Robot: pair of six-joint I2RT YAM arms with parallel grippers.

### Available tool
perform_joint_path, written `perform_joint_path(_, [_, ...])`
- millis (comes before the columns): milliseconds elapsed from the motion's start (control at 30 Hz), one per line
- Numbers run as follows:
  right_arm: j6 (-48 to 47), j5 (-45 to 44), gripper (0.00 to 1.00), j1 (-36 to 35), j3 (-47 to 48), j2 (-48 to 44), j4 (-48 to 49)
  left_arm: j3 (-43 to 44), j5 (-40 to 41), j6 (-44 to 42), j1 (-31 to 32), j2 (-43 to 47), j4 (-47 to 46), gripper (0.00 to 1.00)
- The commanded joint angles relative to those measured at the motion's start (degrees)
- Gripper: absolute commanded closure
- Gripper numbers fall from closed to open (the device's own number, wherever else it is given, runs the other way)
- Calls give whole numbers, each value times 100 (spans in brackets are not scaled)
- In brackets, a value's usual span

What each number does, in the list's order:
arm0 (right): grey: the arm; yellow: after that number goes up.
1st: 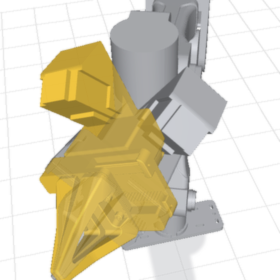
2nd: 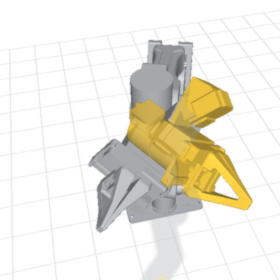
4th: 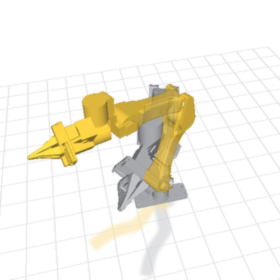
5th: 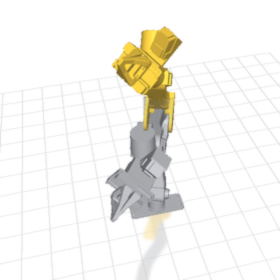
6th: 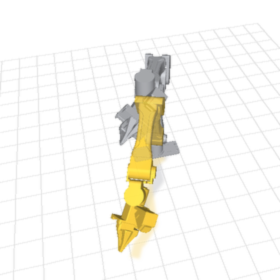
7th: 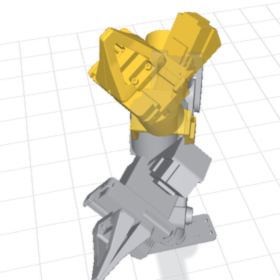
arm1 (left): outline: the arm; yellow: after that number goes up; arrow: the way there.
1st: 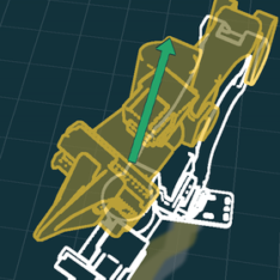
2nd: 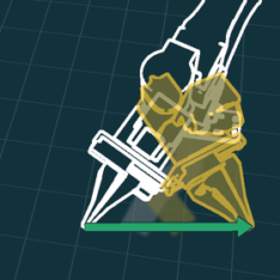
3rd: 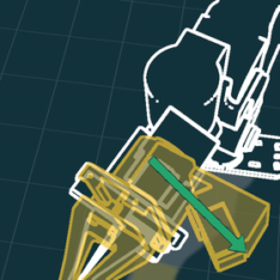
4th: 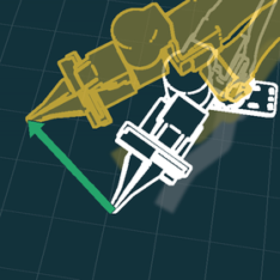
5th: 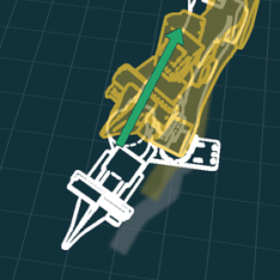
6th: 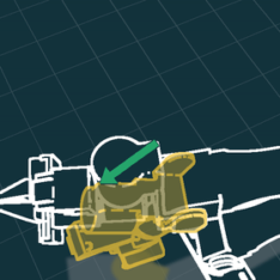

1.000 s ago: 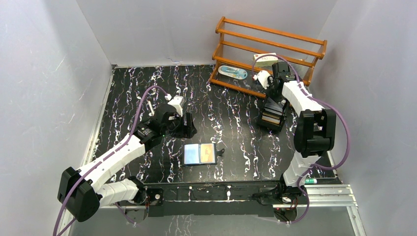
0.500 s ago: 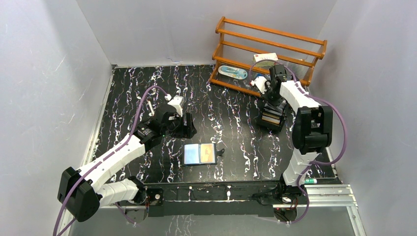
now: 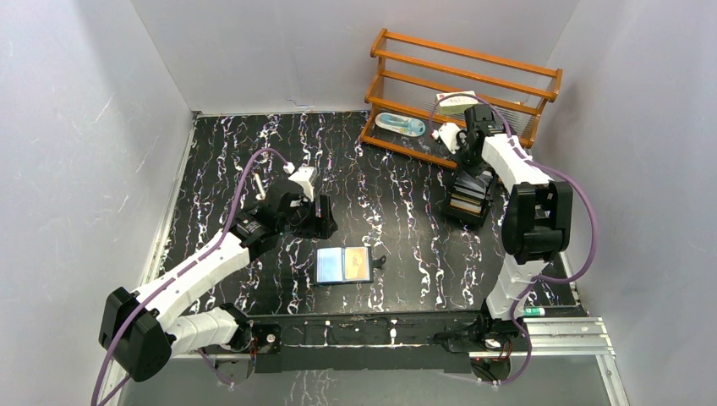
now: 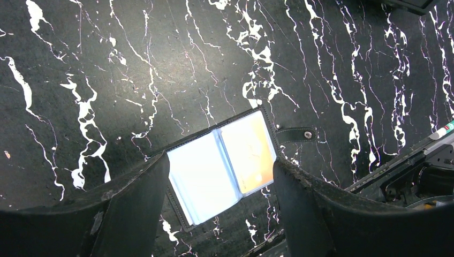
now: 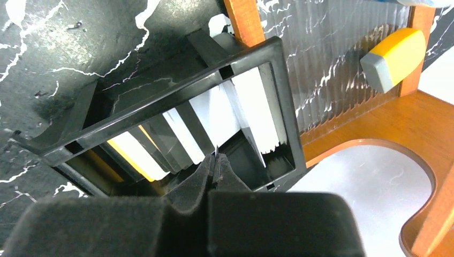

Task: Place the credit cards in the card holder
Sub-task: Pick up the credit card from the card box, then hold the card slot in the card holder.

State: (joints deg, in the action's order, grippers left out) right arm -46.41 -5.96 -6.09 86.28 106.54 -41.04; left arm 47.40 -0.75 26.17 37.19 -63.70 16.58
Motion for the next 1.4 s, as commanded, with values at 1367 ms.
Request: perform_joint_path(1367, [7703,2460,100,-2851,-2489,-3508,2832,-1003,-1892,1470,-1260,-274,16,42])
